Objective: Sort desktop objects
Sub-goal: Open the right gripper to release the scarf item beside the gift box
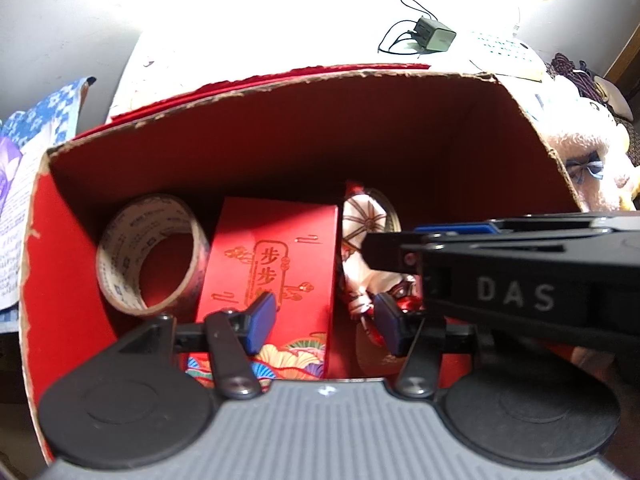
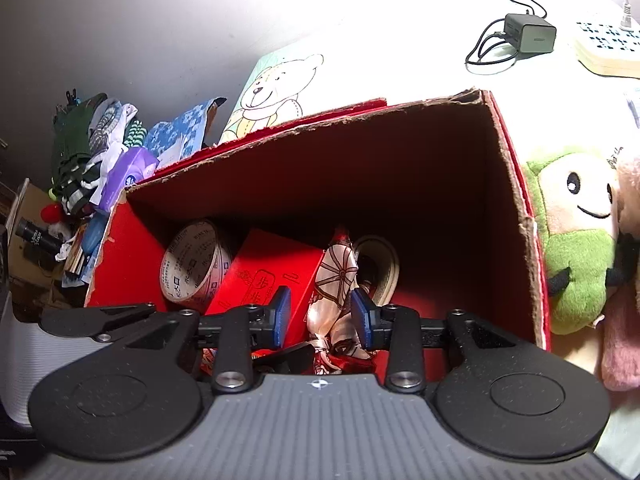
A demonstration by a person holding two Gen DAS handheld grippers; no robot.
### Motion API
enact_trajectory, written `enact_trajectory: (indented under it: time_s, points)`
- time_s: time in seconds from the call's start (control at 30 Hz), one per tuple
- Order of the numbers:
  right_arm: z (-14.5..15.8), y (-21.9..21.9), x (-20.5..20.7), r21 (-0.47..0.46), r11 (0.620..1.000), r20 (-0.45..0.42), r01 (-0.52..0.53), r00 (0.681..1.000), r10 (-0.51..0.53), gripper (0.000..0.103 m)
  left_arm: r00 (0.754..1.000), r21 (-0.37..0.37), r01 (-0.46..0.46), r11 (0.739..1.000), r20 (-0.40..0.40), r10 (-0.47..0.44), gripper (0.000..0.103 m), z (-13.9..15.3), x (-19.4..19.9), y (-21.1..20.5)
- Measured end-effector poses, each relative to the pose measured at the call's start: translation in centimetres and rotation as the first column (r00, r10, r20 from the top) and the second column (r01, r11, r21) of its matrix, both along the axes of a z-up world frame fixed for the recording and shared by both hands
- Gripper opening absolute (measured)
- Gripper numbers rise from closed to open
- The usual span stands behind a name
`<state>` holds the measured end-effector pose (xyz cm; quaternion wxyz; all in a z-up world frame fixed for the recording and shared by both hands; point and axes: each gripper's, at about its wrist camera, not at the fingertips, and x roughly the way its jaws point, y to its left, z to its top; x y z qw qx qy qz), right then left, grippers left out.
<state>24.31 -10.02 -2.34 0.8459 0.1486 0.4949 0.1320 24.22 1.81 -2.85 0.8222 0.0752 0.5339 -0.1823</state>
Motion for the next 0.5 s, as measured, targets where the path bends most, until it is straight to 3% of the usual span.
enact_trajectory:
  time_s: [0.3, 0.5]
  points:
    - [0.4, -0.1, -0.8, -0.011, 1.0, -0.018, 0.011, 1.0, -0.011, 0.037, 0.997, 0.032, -0.037, 0.999, 0.062, 0.035, 0.062, 0.7, -0.8, 0.5]
    - [0.9, -0.6, -1.7, 0.003, 0.999, 0.017, 0.041, 0.999, -0.041, 0.037, 0.995, 0.057, -0.059, 0.997, 0.084, 0.054, 0.063, 1.1, -1.3, 0.4]
